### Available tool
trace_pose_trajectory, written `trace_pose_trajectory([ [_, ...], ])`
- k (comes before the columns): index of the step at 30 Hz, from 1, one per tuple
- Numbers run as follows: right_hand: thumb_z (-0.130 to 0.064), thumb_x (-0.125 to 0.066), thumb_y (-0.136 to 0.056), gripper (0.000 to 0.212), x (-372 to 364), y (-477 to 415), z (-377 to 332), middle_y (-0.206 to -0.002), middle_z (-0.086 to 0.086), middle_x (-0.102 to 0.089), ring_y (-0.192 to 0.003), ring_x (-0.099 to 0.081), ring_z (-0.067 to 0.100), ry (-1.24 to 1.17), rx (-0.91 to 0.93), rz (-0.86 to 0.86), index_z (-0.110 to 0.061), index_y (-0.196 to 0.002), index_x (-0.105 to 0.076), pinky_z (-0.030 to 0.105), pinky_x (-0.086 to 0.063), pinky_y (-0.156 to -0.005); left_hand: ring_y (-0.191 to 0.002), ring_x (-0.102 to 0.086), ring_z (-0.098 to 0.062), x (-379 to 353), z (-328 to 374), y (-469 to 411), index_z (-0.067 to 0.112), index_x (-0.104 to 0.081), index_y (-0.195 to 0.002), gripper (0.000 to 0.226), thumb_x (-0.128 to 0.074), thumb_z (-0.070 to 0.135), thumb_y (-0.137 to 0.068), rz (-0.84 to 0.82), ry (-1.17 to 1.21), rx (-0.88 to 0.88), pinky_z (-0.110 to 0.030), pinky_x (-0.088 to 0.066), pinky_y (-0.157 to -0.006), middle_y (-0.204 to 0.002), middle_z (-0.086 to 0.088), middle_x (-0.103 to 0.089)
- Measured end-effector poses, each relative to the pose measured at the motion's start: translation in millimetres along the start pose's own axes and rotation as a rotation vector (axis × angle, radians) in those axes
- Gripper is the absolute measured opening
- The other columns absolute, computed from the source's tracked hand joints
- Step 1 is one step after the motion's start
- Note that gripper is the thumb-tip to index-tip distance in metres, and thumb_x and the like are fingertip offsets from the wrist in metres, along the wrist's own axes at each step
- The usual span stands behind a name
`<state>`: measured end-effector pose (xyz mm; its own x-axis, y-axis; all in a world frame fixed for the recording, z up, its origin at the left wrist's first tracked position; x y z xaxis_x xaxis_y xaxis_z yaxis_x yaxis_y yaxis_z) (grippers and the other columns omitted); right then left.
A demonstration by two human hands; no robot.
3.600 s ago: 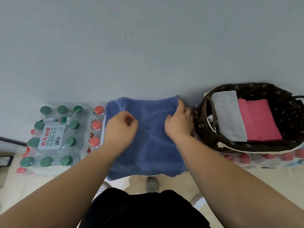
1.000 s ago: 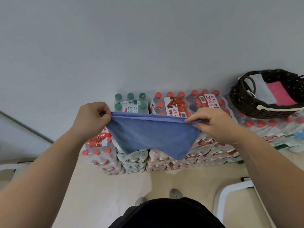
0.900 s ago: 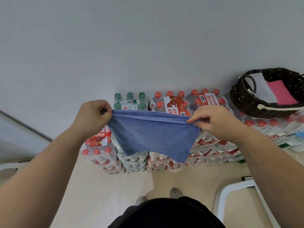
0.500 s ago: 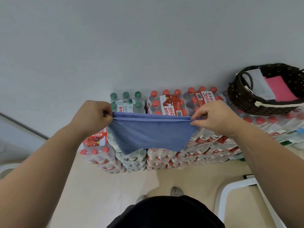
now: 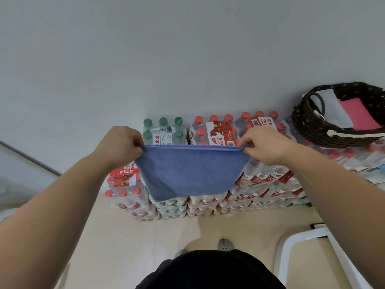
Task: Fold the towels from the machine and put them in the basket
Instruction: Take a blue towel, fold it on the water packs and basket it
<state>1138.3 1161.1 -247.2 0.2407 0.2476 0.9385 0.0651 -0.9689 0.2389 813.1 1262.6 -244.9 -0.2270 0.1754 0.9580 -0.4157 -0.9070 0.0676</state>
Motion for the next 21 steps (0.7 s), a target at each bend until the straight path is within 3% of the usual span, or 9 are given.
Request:
trace_pose_trajectory([
  [4,-0.012,-0.063,-0.091,0.018,0,-26,6,-0.109,0.000,-0.070,-0.092,-0.058,0.016,-0.087,-0.117,0.093,-0.017,-0.103,-0.075,0.028,-0.041,-0.079,-0.076,-0.061,-0.019,0,-15,-19,0.017,-0.076,-0.083,0.018,-0.060,0.008,-0.081,0.026,0.016,0.117,-0.027,-0.045,-0.066,-0.080,0.001,-0.068],
  [8,-0.013,-0.057,-0.094,0.019,-5,-55,17,-0.110,0.003,-0.067,-0.088,-0.053,0.018,-0.135,-0.222,0.169,-0.017,-0.105,-0.071,0.029,-0.041,-0.074,-0.081,-0.062,-0.023,-8,-25,-42,0.018,-0.073,-0.087,0.019,-0.056,0.010,-0.084,0.043,0.090,0.277,-0.032,-0.052,-0.070,-0.089,-0.001,-0.069],
  [11,-0.015,-0.051,-0.095,0.017,-9,-76,29,-0.105,0.005,-0.066,-0.085,-0.056,0.022,-0.201,-0.310,0.166,-0.017,-0.105,-0.065,0.030,-0.041,-0.070,-0.077,-0.063,-0.025,-8,-25,-62,0.018,-0.072,-0.090,0.025,-0.052,0.005,-0.084,0.119,0.223,0.372,-0.030,-0.050,-0.063,-0.086,-0.001,-0.066],
  [16,-0.005,-0.037,-0.097,0.018,-28,-117,44,-0.075,0.021,-0.071,-0.053,-0.068,0.029,-0.743,-0.524,0.099,-0.015,-0.107,-0.048,0.027,-0.046,-0.045,-0.055,-0.069,-0.032,-27,-33,-90,0.008,-0.069,-0.093,0.034,-0.042,-0.010,-0.082,0.109,0.695,0.663,-0.032,-0.057,-0.051,-0.071,-0.019,-0.072],
  [21,-0.006,-0.037,-0.099,0.020,-42,-151,55,-0.090,0.024,-0.068,-0.066,-0.068,0.032,-1.143,-0.631,0.078,-0.013,-0.117,-0.044,0.034,-0.056,-0.052,-0.065,-0.071,-0.030,-43,-33,-117,0.003,-0.063,-0.098,0.025,-0.041,-0.005,-0.090,0.152,0.995,0.774,-0.035,-0.062,-0.059,-0.087,-0.023,-0.072],
])
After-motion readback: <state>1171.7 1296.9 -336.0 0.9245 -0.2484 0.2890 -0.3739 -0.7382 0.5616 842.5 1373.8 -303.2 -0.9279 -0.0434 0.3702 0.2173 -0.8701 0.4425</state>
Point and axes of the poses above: each hand's wrist, its own y-axis away from the middle knuckle, its own x-axis out of the back of the hand, z = x × y, the point moved 7 cm from there along -y, towards the middle knuckle
